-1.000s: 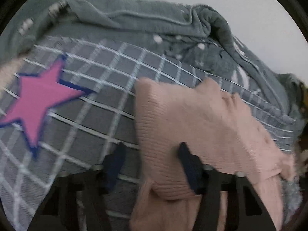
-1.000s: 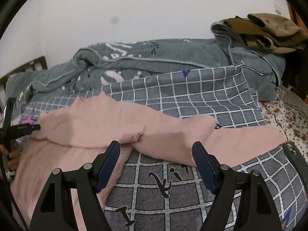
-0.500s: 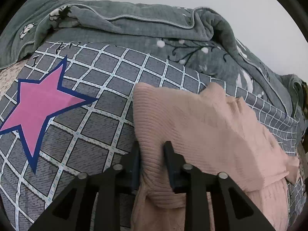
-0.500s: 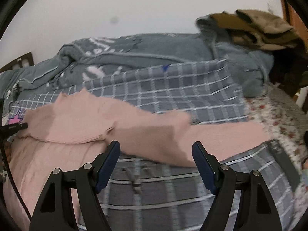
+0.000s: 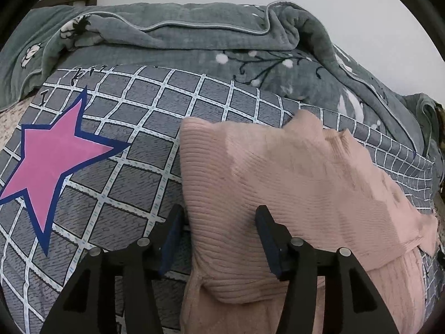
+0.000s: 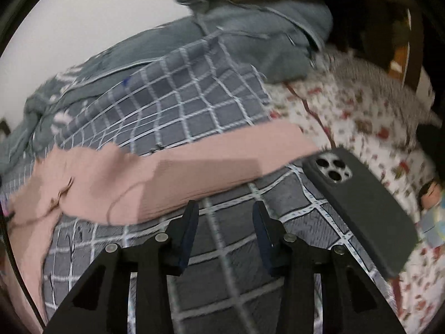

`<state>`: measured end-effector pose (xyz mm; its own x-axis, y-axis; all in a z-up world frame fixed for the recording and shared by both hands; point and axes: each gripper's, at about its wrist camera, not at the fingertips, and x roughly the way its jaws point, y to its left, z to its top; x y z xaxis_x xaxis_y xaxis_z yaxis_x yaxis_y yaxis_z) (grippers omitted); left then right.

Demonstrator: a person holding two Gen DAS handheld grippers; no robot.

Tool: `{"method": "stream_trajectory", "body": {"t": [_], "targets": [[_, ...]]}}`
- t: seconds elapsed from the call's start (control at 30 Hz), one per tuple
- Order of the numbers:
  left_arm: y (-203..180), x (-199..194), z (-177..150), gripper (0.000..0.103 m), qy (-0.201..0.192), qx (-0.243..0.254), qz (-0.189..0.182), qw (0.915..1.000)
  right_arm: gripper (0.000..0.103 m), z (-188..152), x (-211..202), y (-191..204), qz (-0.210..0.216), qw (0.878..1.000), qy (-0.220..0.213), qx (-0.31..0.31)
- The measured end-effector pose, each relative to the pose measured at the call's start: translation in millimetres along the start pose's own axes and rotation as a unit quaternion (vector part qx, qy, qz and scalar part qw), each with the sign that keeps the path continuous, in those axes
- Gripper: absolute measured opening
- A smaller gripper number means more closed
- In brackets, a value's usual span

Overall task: Fold small clothes
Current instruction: 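Grasp the other sleeve cuff with the right gripper and lift it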

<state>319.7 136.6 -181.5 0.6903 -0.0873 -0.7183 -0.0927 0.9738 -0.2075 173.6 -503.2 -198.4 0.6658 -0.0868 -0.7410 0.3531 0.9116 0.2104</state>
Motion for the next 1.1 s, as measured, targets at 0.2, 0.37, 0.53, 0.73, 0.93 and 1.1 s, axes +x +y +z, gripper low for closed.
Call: {"method": "stream_trajectory", "body": {"t": [0.2, 0.37, 0.53, 0.73, 0.93, 1.1], "targets": [[1, 1, 0, 0.052, -0.001, -0.005, -0.005, 1.0, 0.043, 20, 25, -16, 0.029, 0.998, 0.024, 0.04], [1, 1, 0, 0.052, -0.001, -0.004, -0.004, 1.0, 0.043, 35, 38, -26, 0.032, 0.996, 0.031, 0.078], [2, 1, 0, 0.052, 0.0, -0.003, -0.004, 1.0, 0.007, 49, 39, -15, -0.01, 0.999, 0.019, 0.05], [2, 1, 0, 0.06, 0.0, 0.002, 0.0, 1.0, 0.006, 60, -4, 21, -0.059, 0.996, -0.065, -0.024], [6, -7, -1, 0.068, -0.008, -0.004, 0.001, 1.0, 0.006, 73, -69, 97, -0.076, 0.983, -0.148, -0.082], [28, -20, -3, 0.07, -0.024, -0.027, 0.005, 0.9993, 0.006, 75, -101, 183, -0.046, 0.974, -0.183, -0.126]]}}
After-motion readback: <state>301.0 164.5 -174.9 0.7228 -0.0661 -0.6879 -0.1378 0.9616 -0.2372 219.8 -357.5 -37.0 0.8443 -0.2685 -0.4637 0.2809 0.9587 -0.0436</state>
